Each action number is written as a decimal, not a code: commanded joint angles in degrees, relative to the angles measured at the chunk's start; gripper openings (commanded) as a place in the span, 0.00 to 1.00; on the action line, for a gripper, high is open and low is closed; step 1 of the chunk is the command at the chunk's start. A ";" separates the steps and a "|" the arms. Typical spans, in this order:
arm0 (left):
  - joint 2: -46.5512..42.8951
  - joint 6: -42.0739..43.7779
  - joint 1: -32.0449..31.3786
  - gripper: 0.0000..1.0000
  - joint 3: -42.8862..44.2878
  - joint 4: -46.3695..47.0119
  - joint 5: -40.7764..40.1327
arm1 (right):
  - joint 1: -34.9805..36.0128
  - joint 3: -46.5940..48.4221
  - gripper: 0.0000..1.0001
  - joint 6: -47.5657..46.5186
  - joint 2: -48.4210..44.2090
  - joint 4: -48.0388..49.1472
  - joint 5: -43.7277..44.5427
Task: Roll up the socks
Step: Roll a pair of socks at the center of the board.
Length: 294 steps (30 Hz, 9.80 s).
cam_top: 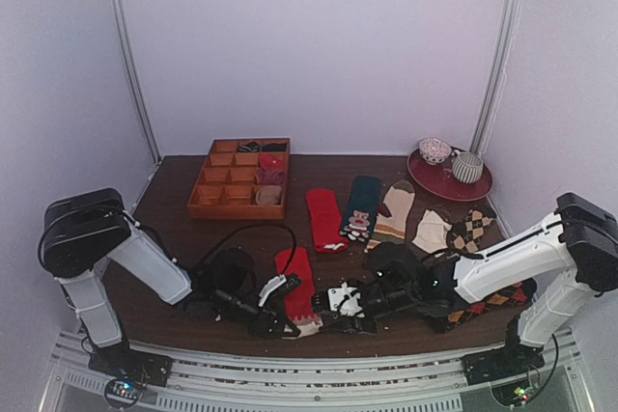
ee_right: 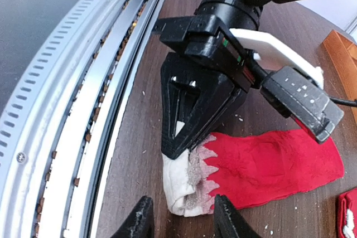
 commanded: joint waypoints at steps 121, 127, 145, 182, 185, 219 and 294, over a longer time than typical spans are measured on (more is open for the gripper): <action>5.50 10.15 -1.77 0.00 1.79 -12.47 -8.89 | -18.52 3.31 0.45 44.78 10.75 5.35 -18.80; 6.15 9.10 -0.45 0.00 2.42 -21.49 -6.70 | -12.17 -5.06 0.52 26.46 -1.81 10.41 -2.13; 7.43 10.52 0.11 0.00 4.45 -25.57 -5.73 | -0.37 0.41 0.56 -2.06 3.97 -3.01 8.96; 9.72 10.95 0.10 0.00 4.57 -24.38 -4.35 | 4.31 3.06 0.27 -1.35 11.48 -1.48 17.19; 8.82 11.51 0.11 0.00 5.23 -24.43 -5.79 | 4.14 4.27 0.19 1.98 12.39 -3.76 16.03; -11.14 29.50 -3.77 0.70 -4.34 11.28 -13.81 | -16.55 12.85 0.10 41.06 32.49 -22.72 -28.98; 2.88 21.90 -9.10 0.00 0.85 -7.95 -19.74 | -17.78 14.88 0.15 42.04 29.86 -23.61 -30.19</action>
